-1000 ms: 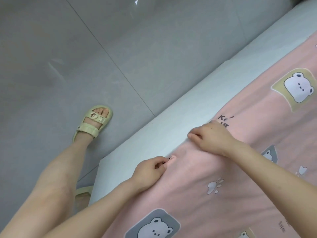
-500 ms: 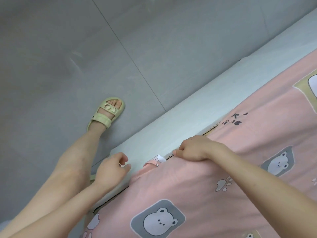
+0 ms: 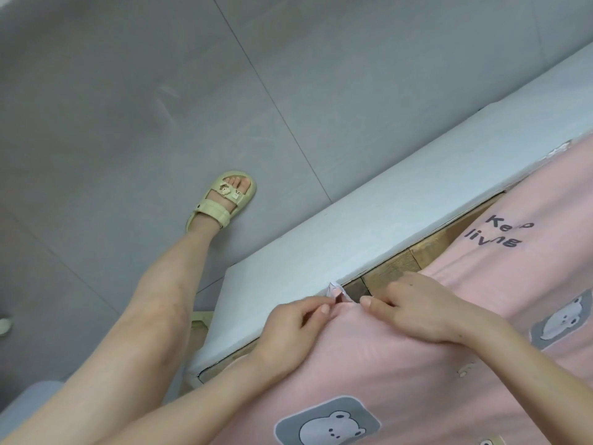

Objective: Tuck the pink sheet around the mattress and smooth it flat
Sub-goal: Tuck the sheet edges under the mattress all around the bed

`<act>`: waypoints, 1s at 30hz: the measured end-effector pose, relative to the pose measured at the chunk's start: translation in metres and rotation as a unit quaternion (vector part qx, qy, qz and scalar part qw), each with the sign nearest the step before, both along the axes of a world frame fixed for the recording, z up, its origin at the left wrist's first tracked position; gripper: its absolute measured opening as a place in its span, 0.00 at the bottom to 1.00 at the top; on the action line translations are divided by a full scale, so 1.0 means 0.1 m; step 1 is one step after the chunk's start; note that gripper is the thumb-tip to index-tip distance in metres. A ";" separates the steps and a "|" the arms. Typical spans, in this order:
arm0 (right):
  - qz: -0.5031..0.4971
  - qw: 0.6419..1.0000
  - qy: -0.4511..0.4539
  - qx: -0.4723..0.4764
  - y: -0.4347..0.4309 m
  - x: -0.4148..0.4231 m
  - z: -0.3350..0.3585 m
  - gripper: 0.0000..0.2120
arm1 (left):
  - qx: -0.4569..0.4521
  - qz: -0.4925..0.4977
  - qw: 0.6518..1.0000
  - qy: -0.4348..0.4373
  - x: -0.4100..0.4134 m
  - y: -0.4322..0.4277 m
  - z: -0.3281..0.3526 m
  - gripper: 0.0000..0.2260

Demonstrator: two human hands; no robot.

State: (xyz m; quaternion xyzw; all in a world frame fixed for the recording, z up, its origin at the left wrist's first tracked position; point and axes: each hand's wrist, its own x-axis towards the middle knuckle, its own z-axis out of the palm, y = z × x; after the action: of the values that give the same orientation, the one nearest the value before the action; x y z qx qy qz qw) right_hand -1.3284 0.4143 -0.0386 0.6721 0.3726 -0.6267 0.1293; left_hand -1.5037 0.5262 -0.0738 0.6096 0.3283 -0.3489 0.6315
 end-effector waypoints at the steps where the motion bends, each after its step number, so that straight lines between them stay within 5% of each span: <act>1: -0.002 1.000 0.002 0.000 -0.01 0.00 0.01 0.25 | -0.034 -0.048 0.998 0.030 0.00 -0.04 -0.01 0.21; 4: -0.019 1.000 0.016 -0.007 -0.03 -0.01 0.06 0.25 | -0.246 -0.046 0.946 0.208 0.05 -0.16 -0.20 0.35; 7: -0.024 1.000 0.019 -0.010 0.00 0.01 0.06 0.25 | -0.404 -0.063 0.867 0.286 0.16 -0.22 -0.47 0.38; 11: -0.077 0.997 0.000 -0.011 0.05 0.03 -0.12 0.26 | -0.359 -0.164 0.869 0.298 0.15 -0.26 -0.75 0.45; 16: -0.065 0.996 -0.068 0.004 0.04 0.02 -0.46 0.27 | -0.312 -0.140 0.878 0.335 0.05 -0.07 -0.87 0.43; 21: -0.083 0.979 -0.165 0.092 0.00 0.06 -0.56 0.25 | -0.253 -0.066 0.943 0.207 0.25 0.27 -0.39 0.29; 24: -0.082 0.935 -0.289 0.188 -0.16 0.23 -0.45 0.24 | -0.216 -0.038 0.966 0.134 0.36 0.15 -0.29 0.23; 27: -0.065 0.888 -0.400 0.217 -0.52 0.65 -0.31 0.24 | -0.128 -0.075 0.989 0.030 0.73 -0.10 -0.27 0.16; 30: -0.018 0.881 -0.435 0.184 -0.86 1.11 -0.23 0.25 | -0.060 -0.143 0.982 -0.108 1.21 -0.39 -0.22 0.14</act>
State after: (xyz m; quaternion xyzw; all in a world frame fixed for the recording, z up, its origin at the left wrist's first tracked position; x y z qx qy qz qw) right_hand -1.2177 0.3287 -0.0612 0.8957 0.3747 -0.1934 0.1411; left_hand -1.3831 0.4868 -0.0962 0.6452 0.1467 -0.3868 0.6423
